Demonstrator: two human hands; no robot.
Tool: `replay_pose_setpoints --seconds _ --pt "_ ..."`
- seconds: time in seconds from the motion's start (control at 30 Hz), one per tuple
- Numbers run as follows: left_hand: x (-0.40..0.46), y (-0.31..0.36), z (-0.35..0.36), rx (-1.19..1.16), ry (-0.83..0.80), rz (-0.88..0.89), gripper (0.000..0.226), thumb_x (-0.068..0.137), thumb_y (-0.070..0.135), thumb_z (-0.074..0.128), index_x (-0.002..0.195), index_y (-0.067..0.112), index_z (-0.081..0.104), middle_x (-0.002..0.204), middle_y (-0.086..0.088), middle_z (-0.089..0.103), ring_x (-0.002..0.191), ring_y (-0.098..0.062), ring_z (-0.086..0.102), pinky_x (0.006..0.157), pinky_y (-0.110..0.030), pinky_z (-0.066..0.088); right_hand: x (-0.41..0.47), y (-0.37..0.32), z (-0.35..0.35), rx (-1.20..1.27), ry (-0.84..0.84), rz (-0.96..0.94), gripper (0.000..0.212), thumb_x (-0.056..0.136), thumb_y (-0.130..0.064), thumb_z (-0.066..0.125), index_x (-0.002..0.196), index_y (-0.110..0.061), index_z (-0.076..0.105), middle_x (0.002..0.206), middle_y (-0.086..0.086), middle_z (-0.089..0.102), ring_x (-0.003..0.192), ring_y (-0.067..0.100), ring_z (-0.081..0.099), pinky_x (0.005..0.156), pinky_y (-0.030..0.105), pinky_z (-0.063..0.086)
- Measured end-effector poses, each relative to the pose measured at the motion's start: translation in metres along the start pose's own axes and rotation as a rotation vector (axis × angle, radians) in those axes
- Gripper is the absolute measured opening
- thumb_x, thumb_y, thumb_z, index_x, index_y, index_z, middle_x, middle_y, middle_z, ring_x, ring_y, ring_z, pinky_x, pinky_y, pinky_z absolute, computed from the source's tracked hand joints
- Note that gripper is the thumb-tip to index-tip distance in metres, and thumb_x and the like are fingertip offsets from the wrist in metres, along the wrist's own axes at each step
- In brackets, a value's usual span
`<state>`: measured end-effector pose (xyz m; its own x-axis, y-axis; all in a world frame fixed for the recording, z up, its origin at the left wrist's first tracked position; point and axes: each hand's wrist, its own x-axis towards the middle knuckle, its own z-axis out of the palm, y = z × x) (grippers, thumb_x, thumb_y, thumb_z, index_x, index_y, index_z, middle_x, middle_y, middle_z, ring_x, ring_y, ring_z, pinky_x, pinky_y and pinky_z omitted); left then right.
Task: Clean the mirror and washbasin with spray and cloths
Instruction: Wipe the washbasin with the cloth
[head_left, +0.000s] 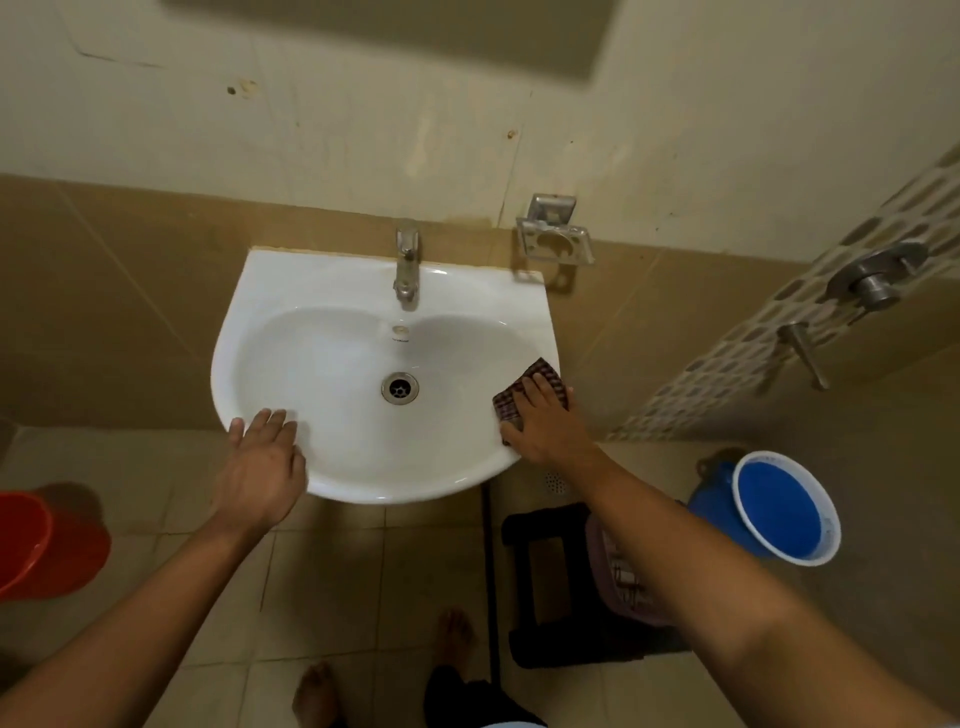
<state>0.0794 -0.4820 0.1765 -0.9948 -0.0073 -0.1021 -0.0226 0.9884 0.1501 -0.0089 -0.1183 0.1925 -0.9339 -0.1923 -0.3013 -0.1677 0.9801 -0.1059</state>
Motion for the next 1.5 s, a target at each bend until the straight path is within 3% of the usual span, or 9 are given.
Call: replay_pose_setpoints --seconds 0.2,0.33,0.4,0.57,0.8,1.07,1.3,1.37,1.5 --pt "0.003 0.005 0.004 0.021 0.036 -0.046 0.061 0.087 0.026 0.023 0.122 -0.008 0.06 0.128 -0.026 0.059 0.123 -0.043 0.053 0.107 -0.06 0.032 0.056 0.025 -0.01 -0.158 0.021 -0.126 0.08 0.094 -0.055 0.039 0.158 -0.019 0.008 0.166 0.001 -0.004 0.152 0.018 -0.009 0.119 0.055 -0.004" --pt "0.001 0.003 0.004 0.053 0.046 -0.046 0.061 0.088 0.027 0.022 0.124 -0.007 0.059 0.131 -0.025 0.058 0.124 -0.041 0.052 0.108 -0.058 0.032 0.092 0.031 -0.017 -0.242 0.034 -0.243 0.105 0.082 -0.068 0.054 0.158 -0.022 -0.004 0.165 0.0 -0.015 0.151 0.021 -0.015 0.118 0.059 -0.007" --pt "0.002 0.001 0.004 0.065 0.046 -0.052 0.062 0.089 0.027 0.022 0.127 -0.005 0.058 0.134 -0.024 0.057 0.127 -0.039 0.051 0.11 -0.056 0.031 0.108 0.028 -0.018 -0.27 0.046 -0.288 0.111 0.079 -0.062 0.061 0.157 -0.023 -0.008 0.165 0.002 -0.015 0.152 0.023 -0.014 0.118 0.061 -0.005" --pt "0.001 0.002 0.003 0.045 0.038 -0.069 0.063 0.091 0.029 0.02 0.135 -0.003 0.05 0.143 -0.021 0.048 0.136 -0.036 0.041 0.116 -0.051 0.023 0.137 0.014 -0.026 -0.212 0.109 -0.28 0.088 0.092 -0.017 0.052 0.157 -0.025 -0.006 0.166 0.001 -0.006 0.152 0.02 -0.009 0.12 0.055 -0.006" --pt "0.013 -0.01 -0.004 0.02 0.041 -0.11 0.072 0.092 0.045 0.023 0.149 0.002 0.027 0.158 -0.017 0.024 0.148 -0.032 0.017 0.121 -0.047 0.009 0.104 0.016 -0.006 -0.245 0.133 -0.295 0.075 0.096 -0.026 0.048 0.158 -0.023 0.006 0.166 0.003 -0.003 0.153 0.023 -0.005 0.118 0.058 -0.011" --pt "0.058 -0.05 -0.018 -0.035 0.022 -0.209 0.08 0.097 0.056 0.029 0.154 0.009 -0.002 0.163 -0.009 -0.004 0.151 -0.025 -0.004 0.118 -0.051 -0.004 0.035 -0.02 0.01 -0.258 -0.241 -0.146 0.06 0.1 -0.037 0.032 0.156 -0.019 0.02 0.164 0.004 0.015 0.152 0.021 0.007 0.119 0.057 -0.009" --pt "0.088 -0.072 -0.033 -0.302 0.018 -0.31 0.077 0.097 0.032 0.049 0.152 0.001 0.007 0.162 -0.019 0.003 0.149 -0.036 0.006 0.119 -0.055 0.01 0.01 -0.104 0.03 -0.051 -0.377 -0.175 0.062 0.088 -0.058 0.025 0.139 -0.028 0.046 0.142 0.002 0.052 0.131 0.027 0.045 0.108 0.047 0.036" --pt "0.092 -0.075 -0.033 -0.427 -0.005 -0.329 0.075 0.097 0.022 0.05 0.152 0.0 0.005 0.162 -0.019 0.001 0.146 -0.041 0.017 0.116 -0.055 0.021 0.006 -0.137 0.031 0.05 -0.411 -0.19 0.067 0.091 -0.064 0.022 0.144 -0.029 0.041 0.147 0.003 0.047 0.136 0.029 0.041 0.11 0.047 0.035" --pt "0.095 -0.072 -0.027 -0.566 0.009 -0.337 0.072 0.096 0.012 0.046 0.153 0.005 0.002 0.161 -0.017 0.011 0.13 -0.045 0.042 0.102 -0.052 0.041 0.017 -0.197 0.044 0.241 -0.484 -0.229 0.059 0.103 -0.054 0.017 0.157 -0.03 0.014 0.164 -0.001 0.016 0.151 0.022 0.014 0.122 0.041 0.011"
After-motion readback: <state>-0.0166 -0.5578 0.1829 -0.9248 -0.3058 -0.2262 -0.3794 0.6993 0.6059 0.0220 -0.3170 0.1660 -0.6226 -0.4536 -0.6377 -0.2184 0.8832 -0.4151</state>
